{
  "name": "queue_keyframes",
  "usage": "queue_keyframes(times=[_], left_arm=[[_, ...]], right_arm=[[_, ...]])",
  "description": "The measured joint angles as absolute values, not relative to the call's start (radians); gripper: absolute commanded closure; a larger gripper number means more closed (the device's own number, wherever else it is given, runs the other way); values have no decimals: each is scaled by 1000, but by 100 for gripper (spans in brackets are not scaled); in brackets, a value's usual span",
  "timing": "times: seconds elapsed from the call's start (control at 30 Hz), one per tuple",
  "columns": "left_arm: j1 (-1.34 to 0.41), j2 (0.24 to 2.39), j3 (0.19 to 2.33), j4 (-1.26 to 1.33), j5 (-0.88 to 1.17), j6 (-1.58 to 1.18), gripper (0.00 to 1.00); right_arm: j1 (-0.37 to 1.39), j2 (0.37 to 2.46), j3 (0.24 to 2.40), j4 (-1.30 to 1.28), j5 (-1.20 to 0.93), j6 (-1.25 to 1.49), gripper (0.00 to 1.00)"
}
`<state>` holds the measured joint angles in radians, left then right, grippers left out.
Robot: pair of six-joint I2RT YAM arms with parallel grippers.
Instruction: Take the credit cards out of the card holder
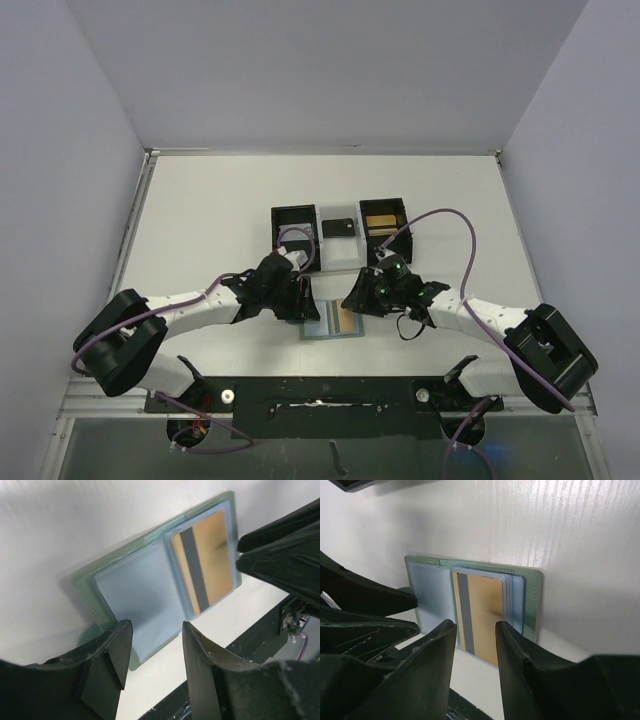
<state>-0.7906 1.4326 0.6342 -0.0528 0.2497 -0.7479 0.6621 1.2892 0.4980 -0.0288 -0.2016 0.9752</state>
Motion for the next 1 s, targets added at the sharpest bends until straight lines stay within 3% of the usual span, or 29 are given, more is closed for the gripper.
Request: queue_keyframes(times=[0.4, 0.7, 1.0], left_arm=[[-793, 1443, 652, -175, 156, -716, 61], [-793, 1444, 653, -189, 153, -698, 66], [-793, 1454, 665, -207, 153, -685, 69]], right_arm=[[683, 1359, 568, -139, -176, 963, 60], [683, 1393, 609, -187, -168, 924, 78], [686, 1397, 650, -223, -177, 900, 79]])
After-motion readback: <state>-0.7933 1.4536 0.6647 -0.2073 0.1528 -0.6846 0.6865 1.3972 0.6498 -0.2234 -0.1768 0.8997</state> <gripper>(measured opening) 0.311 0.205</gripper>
